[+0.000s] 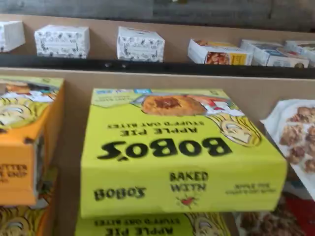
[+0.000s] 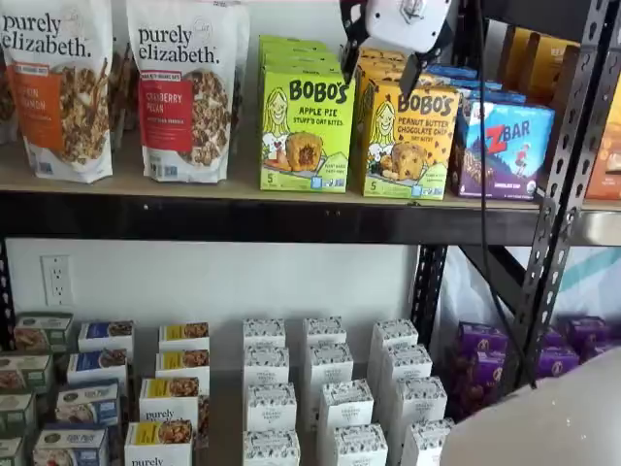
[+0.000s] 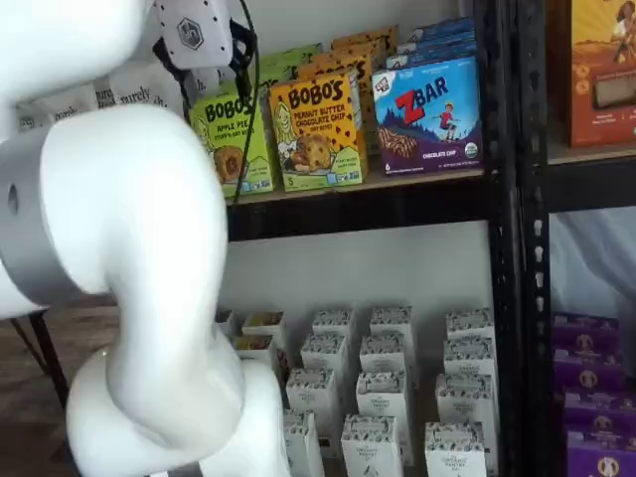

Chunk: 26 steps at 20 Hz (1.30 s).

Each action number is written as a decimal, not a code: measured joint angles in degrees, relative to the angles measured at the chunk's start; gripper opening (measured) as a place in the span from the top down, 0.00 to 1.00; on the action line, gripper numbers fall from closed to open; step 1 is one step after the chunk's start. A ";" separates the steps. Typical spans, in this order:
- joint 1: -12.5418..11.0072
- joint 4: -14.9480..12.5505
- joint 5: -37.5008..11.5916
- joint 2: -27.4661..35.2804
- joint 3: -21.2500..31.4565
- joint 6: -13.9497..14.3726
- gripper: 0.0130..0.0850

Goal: Pick the green box on the top shelf, the fourth from the left

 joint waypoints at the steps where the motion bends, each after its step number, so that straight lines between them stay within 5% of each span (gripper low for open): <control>1: -0.09 0.13 -0.11 0.57 -0.47 -0.10 0.00; 15: -2.69 2.13 -0.06 6.39 -4.71 -2.54 0.00; 26: -1.96 1.95 -1.54 8.45 -5.53 -1.97 0.00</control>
